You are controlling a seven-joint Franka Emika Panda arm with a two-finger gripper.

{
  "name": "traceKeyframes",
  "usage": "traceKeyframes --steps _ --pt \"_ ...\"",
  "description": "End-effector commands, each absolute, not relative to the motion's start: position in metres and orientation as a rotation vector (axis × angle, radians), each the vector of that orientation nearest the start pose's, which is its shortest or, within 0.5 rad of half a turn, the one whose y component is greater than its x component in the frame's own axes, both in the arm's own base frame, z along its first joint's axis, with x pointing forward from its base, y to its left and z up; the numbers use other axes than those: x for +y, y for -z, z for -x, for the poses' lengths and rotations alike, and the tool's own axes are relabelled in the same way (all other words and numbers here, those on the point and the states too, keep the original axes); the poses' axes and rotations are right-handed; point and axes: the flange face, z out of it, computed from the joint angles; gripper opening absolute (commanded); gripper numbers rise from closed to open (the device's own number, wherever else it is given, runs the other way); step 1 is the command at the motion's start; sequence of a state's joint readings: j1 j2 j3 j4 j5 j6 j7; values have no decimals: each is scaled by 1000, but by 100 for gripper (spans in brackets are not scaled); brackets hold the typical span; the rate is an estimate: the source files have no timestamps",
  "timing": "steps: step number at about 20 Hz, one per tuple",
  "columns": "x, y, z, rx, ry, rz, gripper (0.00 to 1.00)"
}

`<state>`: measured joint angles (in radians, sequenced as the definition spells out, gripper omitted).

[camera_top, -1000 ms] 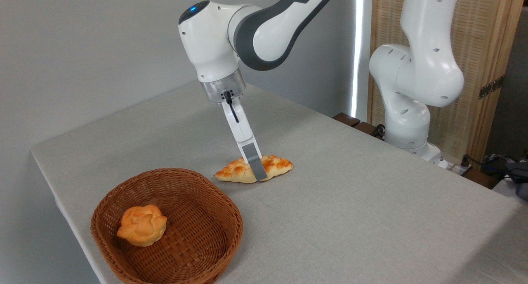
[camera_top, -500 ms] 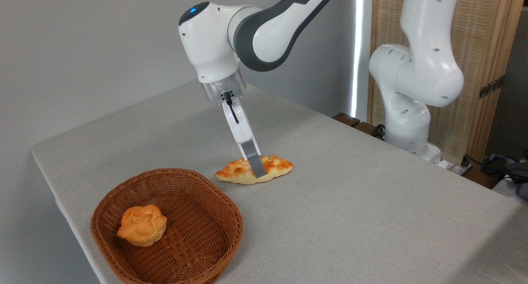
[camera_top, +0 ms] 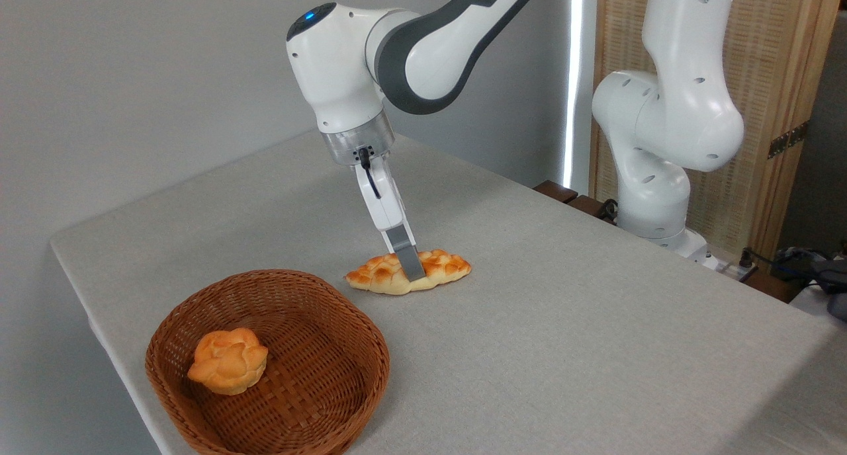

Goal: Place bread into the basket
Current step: 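Lift the braided roll and carry it over the wicker basket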

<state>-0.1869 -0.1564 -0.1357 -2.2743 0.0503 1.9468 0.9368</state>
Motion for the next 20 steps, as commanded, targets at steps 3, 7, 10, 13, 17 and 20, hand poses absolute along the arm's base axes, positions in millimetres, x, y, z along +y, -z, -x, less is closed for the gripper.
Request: traceKeyframes --steps 3,7,10,13,17,20 --pt "-149 -436 -460 1842 -206 2504 22" --pt "-155 -487 -481 1806 -317 2563 21" --pt "-152 -507 -493 1797 -336 2580 22" --pt "-134 -530 -512 1704 -237 2675 22" --pt "-89 -555 -543 1506 -37 2845 22" --pt "-59 -555 -561 1349 106 2931 23"
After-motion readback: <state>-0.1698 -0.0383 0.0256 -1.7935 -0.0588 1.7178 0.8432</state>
